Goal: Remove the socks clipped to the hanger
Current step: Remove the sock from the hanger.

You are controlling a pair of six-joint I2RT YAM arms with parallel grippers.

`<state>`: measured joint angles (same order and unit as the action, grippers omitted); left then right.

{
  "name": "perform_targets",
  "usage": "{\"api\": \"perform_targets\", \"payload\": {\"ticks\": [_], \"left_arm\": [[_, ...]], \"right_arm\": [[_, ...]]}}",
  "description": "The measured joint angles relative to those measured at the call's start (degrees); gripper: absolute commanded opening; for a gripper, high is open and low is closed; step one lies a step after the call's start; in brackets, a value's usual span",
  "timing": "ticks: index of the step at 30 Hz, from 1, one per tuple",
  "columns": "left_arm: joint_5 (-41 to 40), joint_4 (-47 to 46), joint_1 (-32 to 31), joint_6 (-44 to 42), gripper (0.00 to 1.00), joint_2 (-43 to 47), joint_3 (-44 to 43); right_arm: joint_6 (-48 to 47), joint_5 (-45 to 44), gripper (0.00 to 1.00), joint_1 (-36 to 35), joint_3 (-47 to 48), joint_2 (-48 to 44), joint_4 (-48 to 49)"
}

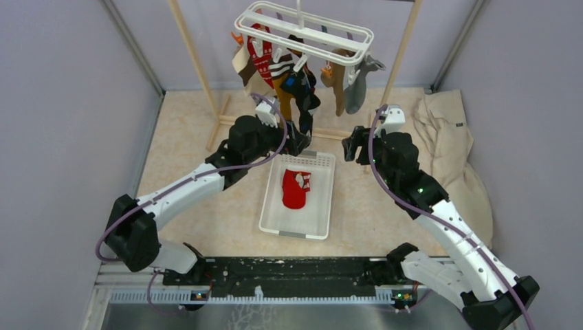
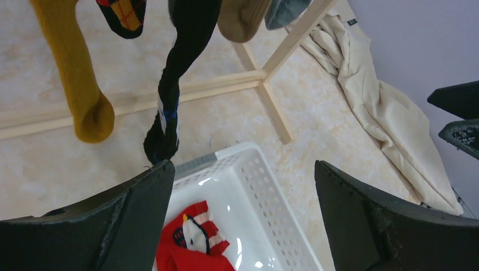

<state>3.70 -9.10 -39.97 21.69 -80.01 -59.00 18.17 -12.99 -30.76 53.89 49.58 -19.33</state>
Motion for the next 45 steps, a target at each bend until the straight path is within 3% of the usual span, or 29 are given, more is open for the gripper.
{"api": "perform_targets", "payload": {"ticks": [12, 25, 38, 42, 45], "left_arm": [[-2.45, -13.9, 0.0, -3.06, 0.99, -9.77, 0.0], [-7.93, -19.37, 0.46, -4.63, 0.99, -15.15, 0.0], [-8.0, -24.46, 0.9, -2.86, 0.98, -22.93, 0.02], [-6.82, -26.12, 1.14, -1.7, 0.93, -24.83, 0.02], [-5.31, -27.41, 1.14, -0.61, 0.81, -26.25, -0.37]], "right_arm": [[0.09, 0.02, 0.67, 0.0, -1.29, -1.42, -0.33], [0.04, 0.02, 0.67, 0.0, -2.58, -1.9, -0.57], [-0.13, -0.02, 0.67, 0.0, -2.58, -1.9, -0.63], [-0.5, -0.04, 0.67, 0.0, -2.58, -1.88, -1.03], [-0.72, -0.15, 0.67, 0.0, -2.58, -1.88, -1.49]]}}
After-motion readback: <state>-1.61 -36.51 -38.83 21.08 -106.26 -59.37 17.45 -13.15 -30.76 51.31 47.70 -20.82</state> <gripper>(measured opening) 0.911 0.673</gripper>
